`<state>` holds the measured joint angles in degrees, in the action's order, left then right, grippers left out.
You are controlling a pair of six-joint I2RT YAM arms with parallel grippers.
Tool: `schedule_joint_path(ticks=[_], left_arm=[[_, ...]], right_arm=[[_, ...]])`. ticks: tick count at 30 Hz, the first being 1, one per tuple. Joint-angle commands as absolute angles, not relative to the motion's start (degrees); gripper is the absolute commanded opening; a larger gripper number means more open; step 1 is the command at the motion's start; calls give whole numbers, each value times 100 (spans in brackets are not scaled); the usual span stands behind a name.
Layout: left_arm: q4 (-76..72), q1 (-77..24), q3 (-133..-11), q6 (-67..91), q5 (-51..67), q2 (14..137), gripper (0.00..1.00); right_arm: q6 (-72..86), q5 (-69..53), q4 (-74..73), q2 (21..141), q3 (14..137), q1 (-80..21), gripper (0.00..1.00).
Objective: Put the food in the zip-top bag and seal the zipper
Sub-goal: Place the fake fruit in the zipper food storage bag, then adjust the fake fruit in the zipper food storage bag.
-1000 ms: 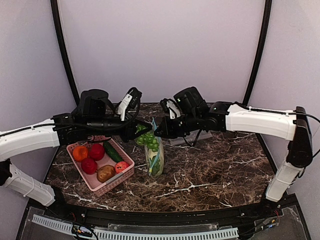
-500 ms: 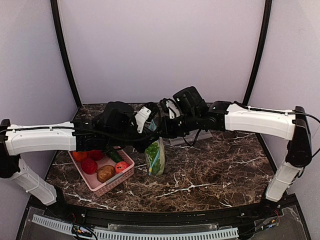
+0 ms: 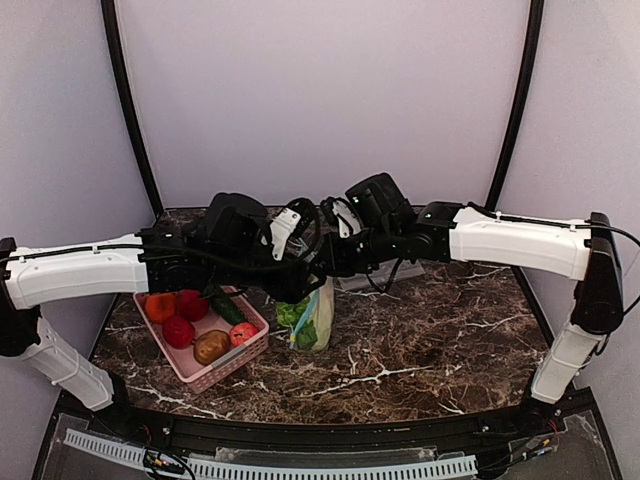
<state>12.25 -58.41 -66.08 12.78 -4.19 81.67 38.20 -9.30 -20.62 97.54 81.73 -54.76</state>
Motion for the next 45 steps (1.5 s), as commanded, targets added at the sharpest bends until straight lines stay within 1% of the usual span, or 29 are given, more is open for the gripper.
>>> schedule_joint_path(ticks=[1,5,7,10,13,16,18,21,23,27,29,33,36,41,45], left_arm=[[1768,-5845,-7010,1411,-117,7817,69],[1955,-5846,-7088,1478,-96,7585,78],[2100,-5845,-7106,1565,-97,7433,80],[2438,-5846,-7103,1801,-40,7243,76],[3047,-5845,-7054,2017,364,7173,70],[3476,-5845,-6710,2395,484,7015,67],[3558,-5845,-6403,2625,485,6802,66],[3493,-5845,-5877,2950,551,6450,68],[3194,-5845,-5537,3217,805,6323,69],[2208,-5845,-4906,3783,1303,6242,68],[1787,-5845,-4681,3918,1383,6277,65],[1142,-5847,-4497,4088,1481,6555,55],[811,-5845,-4425,4147,1536,6882,49],[605,-5849,-4524,4082,1231,7279,35],[600,-5844,-4694,3965,792,7445,27]], right_arm=[[3776,-879,-1951,9788,8332,-5524,0],[3779,-867,-1958,9791,8315,-5523,0],[3780,-862,-1962,9783,8315,-5521,0],[3773,-832,-1975,9781,8327,-5520,0],[3766,-826,-1994,9786,8364,-5520,0],[3760,-826,-2002,9816,8414,-5520,0],[3761,-824,-2004,9849,8435,-5520,0],[3756,-849,-1994,9896,8470,-5520,0],[3770,-867,-1995,9940,8502,-5521,0],[3782,-911,-1980,10010,8563,-5519,0],[3801,-938,-1969,10024,8570,-5520,0],[3816,-955,-1951,9998,8544,-5528,0],[3822,-955,-1915,9949,8498,-5528,0],[3840,-988,-1875,9916,8432,-5530,0],[3833,-999,-1876,9868,8365,-5546,0]])
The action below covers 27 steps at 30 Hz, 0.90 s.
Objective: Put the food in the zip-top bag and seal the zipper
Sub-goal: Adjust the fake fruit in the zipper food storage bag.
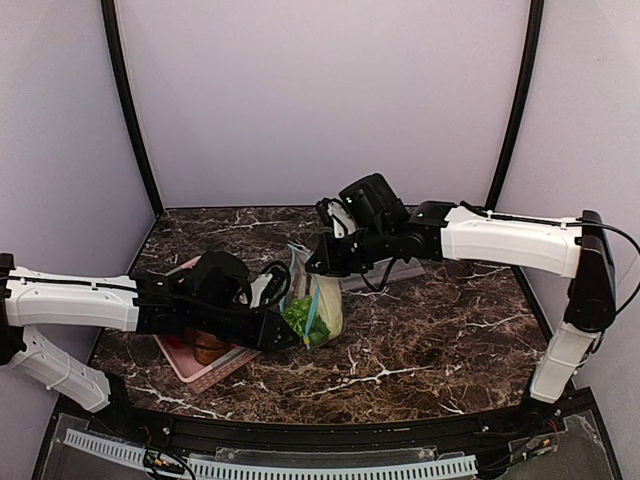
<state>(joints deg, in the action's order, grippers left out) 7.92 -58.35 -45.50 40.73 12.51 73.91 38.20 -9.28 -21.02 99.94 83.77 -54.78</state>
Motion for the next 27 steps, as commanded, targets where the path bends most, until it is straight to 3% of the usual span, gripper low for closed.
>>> schedule_joint_path(ticks=[1,7,27], left_arm=[[585,-5840,-4720,3960,708,7469,26],[378,-5700,-4786,3879,337,7531,14],[-734,-5013,-4937,3611,682,8045,5]], right_arm=[[3837,-1000,-1868,9857,8348,-5546,0],[3870,-1117,-1764,9792,8272,-5545,0],[4110,-1736,-1185,9761,7927,-5559,0]])
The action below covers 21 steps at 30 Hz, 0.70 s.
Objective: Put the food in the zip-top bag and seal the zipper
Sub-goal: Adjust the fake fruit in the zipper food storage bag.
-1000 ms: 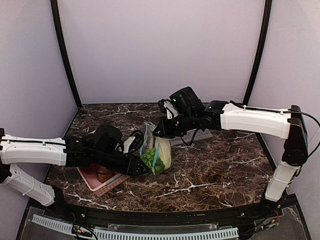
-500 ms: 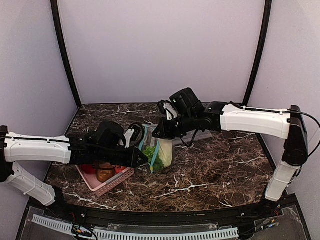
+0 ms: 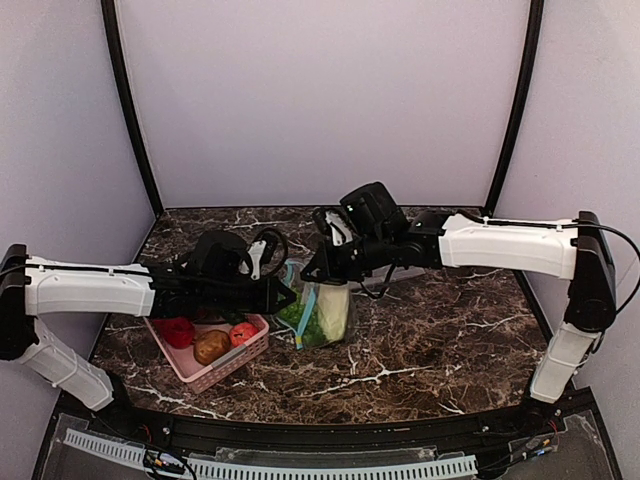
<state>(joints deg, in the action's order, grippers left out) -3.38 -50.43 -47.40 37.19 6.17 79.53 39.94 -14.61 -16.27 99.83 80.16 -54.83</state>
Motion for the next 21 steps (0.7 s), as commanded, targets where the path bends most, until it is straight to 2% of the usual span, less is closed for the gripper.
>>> schedule_joint_path(ticks=[1,10,13,15,16,18,21], left_arm=[[-776,-5007,-4978,3612,671,8098,4],[-1362,-4954,-5120,3504,796,8400,1],[-1268,-4932,-5133,3463,976,8397,4],[-1246,-4931,-5108,3376,1188,8285,12],[-1230,-4931,-5094,3327,1275,8158,22],[-1062,-4931,-5078,3166,1515,7919,34],[-503,-4931,-5066,2900,1773,7404,49]], right_arm=[[4133,-1783,-1140,9760,7912,-5555,0],[4331,-1782,-897,9597,7669,-5533,0],[4446,-1709,-894,9572,7596,-5483,0],[4527,-1646,-892,9571,7541,-5430,0],[4581,-1611,-896,9565,7510,-5392,0],[4719,-1611,-861,9543,7438,-5312,0],[4866,-1639,-720,9461,7302,-5184,0]])
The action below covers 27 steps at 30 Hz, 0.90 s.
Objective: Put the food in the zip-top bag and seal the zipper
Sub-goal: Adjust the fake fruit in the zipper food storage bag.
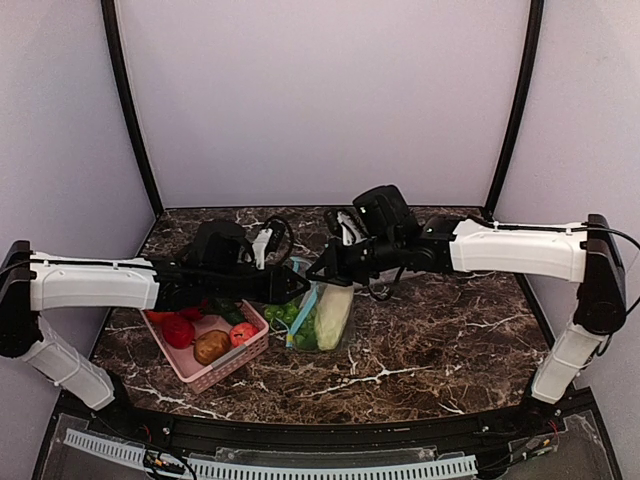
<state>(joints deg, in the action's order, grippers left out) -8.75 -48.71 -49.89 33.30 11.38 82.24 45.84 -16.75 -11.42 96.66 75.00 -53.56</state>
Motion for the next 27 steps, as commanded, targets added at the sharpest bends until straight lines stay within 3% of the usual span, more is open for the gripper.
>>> schedule_joint_path(ticks=[1,5,9,16,27], left_arm=[[-392,-4931,-5051,2832,1797,7279,56],[447,-4924,-4866,2819,1542,6547,75],[1085,-4890,-4565,3227,981,6013,80],[599,-4831,-3510,4438,1314,5772,56],[130,-4429,-3301,4569,1460,6257,43]], right_arm=[[4895,-1663,-665,9442,7269,-5145,0],[4952,-1770,-570,9458,7200,-5034,0],[5036,-1876,-454,9492,7137,-4976,0],[5132,-2008,-276,9472,7076,-4931,0],[5227,-2155,-26,9401,6922,-4931,0]])
